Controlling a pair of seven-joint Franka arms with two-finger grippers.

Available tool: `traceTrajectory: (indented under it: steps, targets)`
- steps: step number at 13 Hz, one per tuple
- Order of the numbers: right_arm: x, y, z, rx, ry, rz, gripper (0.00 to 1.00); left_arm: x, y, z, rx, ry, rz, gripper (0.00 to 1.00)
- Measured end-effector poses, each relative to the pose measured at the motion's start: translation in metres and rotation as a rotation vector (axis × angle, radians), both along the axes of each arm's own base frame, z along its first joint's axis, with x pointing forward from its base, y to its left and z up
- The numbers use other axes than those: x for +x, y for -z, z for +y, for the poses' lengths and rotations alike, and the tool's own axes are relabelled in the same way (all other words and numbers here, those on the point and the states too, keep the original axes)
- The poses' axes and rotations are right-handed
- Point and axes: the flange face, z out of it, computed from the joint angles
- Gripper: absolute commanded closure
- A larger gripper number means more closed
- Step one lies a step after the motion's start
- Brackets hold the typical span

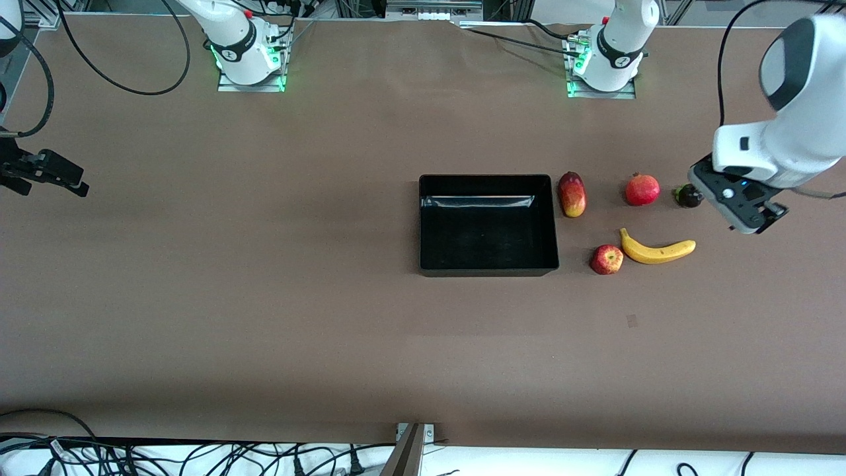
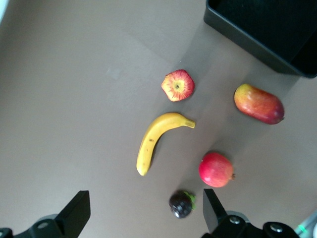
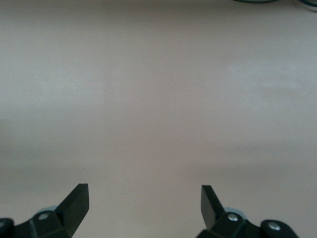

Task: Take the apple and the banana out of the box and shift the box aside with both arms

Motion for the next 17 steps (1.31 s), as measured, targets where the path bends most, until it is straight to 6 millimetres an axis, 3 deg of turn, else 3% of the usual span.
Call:
traceTrajectory:
  steps: [4, 6, 8, 13, 15, 17]
  targets:
    - [0.0, 0.0, 0.001, 0.0, -0.001, 0.0, 0.0, -0.014, -0.075, -0.017, 0.002, -0.209, -0.004, 0.0]
    - [0.0, 0.0, 0.001, 0.0, -0.002, 0.0, 0.0, -0.02, -0.098, -0.032, 0.0, -0.347, -0.02, 0.0]
    - [0.0, 0.0, 0.002, 0.0, -0.003, 0.0, 0.0, -0.022, -0.1, -0.042, -0.028, -0.448, -0.02, 0.0]
    - [0.001, 0.003, 0.007, 0.001, -0.015, 0.01, 0.0, -0.014, -0.092, -0.037, -0.081, -0.562, -0.014, 0.0]
    - [0.004, 0.016, 0.033, 0.004, -0.059, 0.048, 0.0, -0.012, -0.088, -0.042, -0.085, -0.564, -0.015, 0.0]
    - [0.009, 0.035, 0.078, 0.002, -0.124, 0.087, 0.0, -0.011, -0.086, -0.046, -0.091, -0.579, -0.01, 0.0]
